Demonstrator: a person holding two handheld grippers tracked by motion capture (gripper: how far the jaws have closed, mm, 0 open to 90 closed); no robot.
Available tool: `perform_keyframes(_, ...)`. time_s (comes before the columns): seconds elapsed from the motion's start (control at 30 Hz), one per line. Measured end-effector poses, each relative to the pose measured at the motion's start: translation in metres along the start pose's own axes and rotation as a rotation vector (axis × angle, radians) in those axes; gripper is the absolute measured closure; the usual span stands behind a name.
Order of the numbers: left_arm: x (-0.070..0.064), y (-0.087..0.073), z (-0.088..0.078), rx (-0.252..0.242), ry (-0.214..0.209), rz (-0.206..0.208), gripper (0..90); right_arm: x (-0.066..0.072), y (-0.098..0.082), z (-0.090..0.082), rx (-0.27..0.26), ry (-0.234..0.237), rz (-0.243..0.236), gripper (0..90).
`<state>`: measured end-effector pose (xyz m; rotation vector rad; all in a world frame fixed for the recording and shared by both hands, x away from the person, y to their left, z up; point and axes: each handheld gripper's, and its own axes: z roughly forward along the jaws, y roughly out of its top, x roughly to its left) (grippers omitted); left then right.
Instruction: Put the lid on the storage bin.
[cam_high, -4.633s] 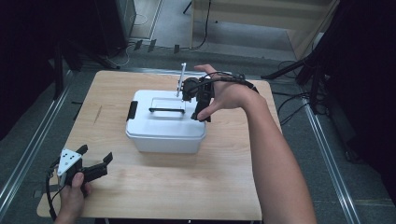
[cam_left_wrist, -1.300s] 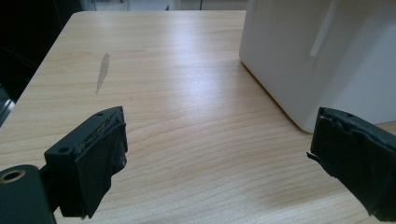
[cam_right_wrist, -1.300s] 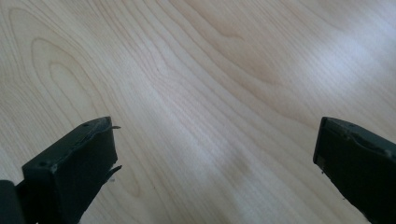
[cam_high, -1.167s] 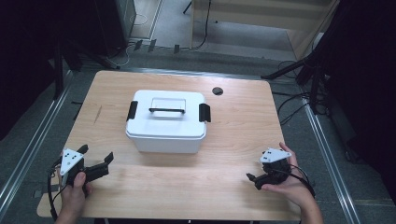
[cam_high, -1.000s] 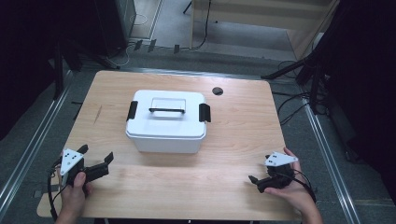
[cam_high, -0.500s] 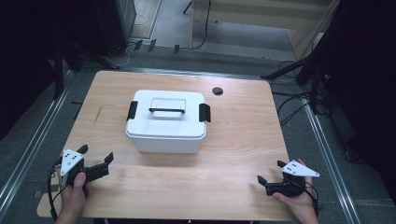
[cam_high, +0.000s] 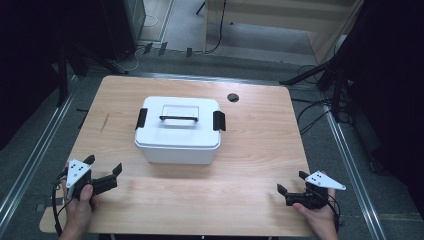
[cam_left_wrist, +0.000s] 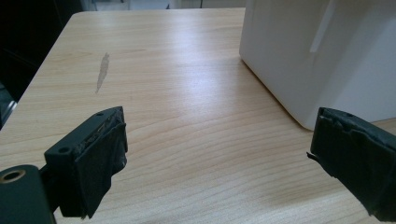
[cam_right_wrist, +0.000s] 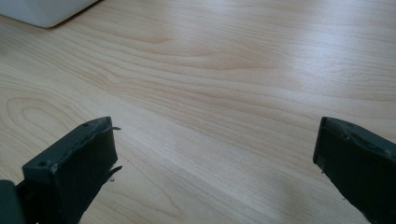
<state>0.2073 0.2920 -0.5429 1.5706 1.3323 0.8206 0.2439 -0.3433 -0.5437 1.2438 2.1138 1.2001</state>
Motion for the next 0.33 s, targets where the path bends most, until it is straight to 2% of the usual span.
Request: perform_keyframes(0.33,0.0002,0.0001,0.001,0.002,0.0,0.0,4.5,-0.0007,0.0,0.0013,0.006,0.006,0.004,0.0)
